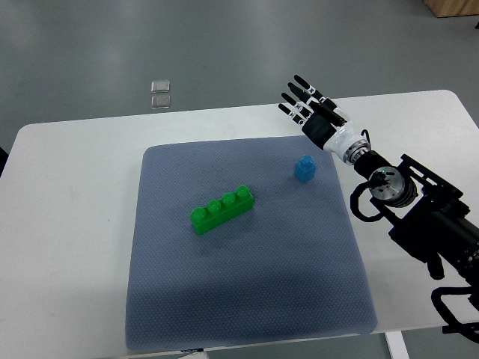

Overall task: Stack blue block on green block with right hand
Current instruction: 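Raise the right hand and swing it over the small blue block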

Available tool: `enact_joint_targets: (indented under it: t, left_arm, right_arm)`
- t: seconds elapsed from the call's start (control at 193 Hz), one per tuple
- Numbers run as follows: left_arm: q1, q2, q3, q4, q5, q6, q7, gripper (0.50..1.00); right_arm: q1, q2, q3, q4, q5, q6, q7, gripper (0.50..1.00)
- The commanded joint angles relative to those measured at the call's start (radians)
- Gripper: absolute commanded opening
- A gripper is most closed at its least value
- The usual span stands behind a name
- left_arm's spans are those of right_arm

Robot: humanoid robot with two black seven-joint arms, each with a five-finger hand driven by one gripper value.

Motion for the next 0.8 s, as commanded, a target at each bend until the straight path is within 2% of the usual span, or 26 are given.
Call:
enact_joint_targets:
  t: [0.0, 0.446, 0.649, 0.794]
  left_arm:
    - [0.0, 0.0, 0.0, 0.001, 0.0, 0.0, 0.0, 1.0]
    - [0.0, 0.0, 0.0, -0.001, 0.0, 0.001, 0.002, 1.0]
    - [0.0, 0.0, 0.0, -0.001, 0.0, 0.001, 0.002, 1.0]
    - [0.0, 0.0, 0.0, -0.001, 0.0, 0.001, 0.002, 1.0]
  right_arm:
    - [0.0, 0.001, -0.001, -0.002, 0.0, -0.001, 0.0, 0.926]
    - [0.002, -0.007, -0.017, 0.0, -0.023, 0.013, -0.009, 0.926]
    - [0.084, -0.051, -0.112, 0.012, -0.209, 0.071, -0.031, 0.926]
    - [0.179, -0.14, -0.23, 0.044, -0.491, 0.125, -0.07, 0.926]
